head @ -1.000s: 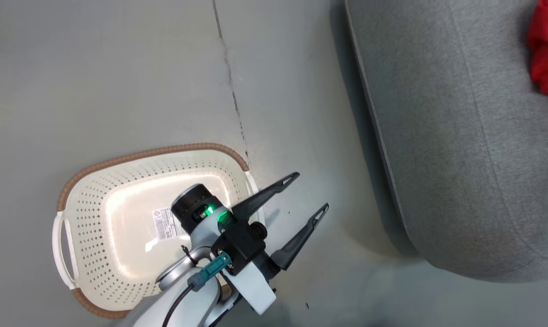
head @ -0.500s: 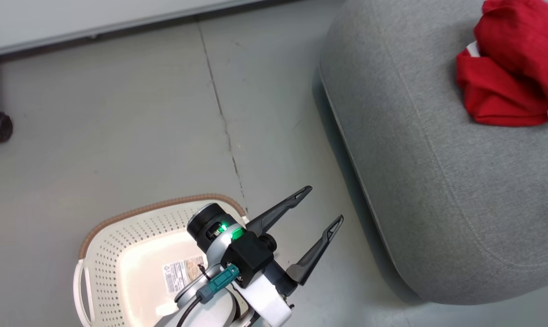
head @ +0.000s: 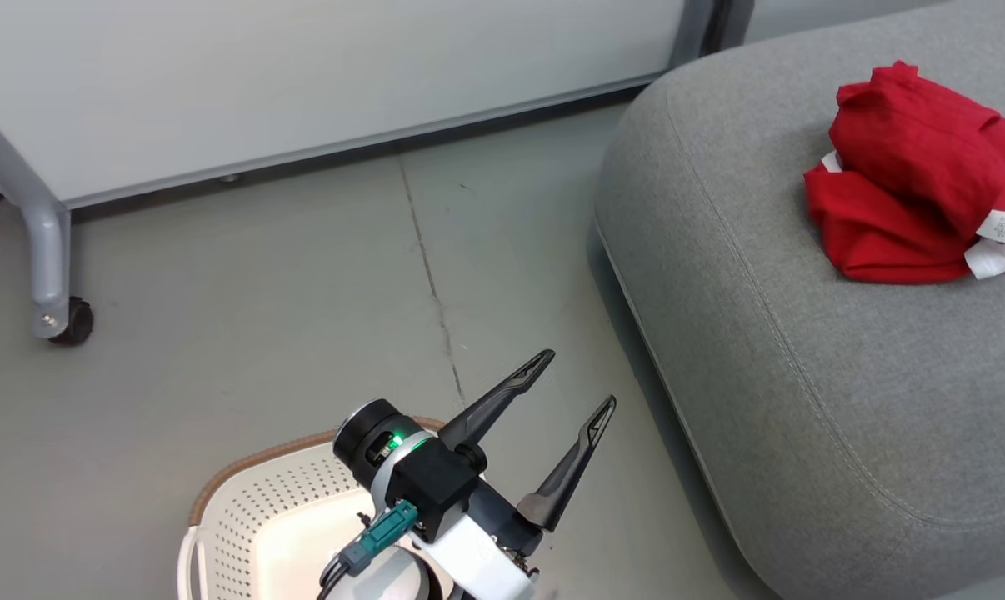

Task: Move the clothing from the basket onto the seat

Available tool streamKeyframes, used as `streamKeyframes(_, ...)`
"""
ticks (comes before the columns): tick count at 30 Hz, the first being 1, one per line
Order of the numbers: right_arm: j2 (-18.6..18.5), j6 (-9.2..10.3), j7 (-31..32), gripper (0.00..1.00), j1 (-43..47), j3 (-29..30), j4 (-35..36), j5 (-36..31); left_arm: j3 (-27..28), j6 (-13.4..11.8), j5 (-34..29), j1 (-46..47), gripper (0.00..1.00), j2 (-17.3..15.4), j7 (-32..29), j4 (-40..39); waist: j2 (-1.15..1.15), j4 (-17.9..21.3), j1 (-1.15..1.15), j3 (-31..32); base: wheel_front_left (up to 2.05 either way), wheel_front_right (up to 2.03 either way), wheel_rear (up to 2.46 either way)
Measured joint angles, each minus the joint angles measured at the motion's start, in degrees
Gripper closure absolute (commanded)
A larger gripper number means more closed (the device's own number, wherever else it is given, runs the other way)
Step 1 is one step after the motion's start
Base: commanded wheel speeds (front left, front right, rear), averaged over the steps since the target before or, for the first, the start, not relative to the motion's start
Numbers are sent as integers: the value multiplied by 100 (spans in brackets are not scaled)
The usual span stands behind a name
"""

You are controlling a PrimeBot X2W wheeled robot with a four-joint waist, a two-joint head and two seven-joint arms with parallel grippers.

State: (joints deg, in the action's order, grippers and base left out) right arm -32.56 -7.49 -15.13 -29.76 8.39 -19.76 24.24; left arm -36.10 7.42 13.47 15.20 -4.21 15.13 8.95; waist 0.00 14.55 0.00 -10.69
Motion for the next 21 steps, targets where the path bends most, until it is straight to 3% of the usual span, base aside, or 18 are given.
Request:
streamKeyframes(4,241,0,0,0,567,-132,936,-180,216,0,-2,-142,0,81,0,-92,0,-125,0,202,0,0,0)
streamKeyframes(11,714,0,-1,0,1218,-413,1880,-268,851,0,-2,-442,0,127,0,-259,0,-437,0,504,0,0,0)
streamKeyframes(15,1013,0,-1,0,1569,-764,2120,-391,1298,-1,-25,-606,0,135,0,-308,0,-677,0,604,0,0,0)
streamKeyframes(21,1460,0,0,0,2019,-1127,2074,-526,1781,-350,-2,-805,0,135,0,-188,0,-1041,0,723,0,0,0)
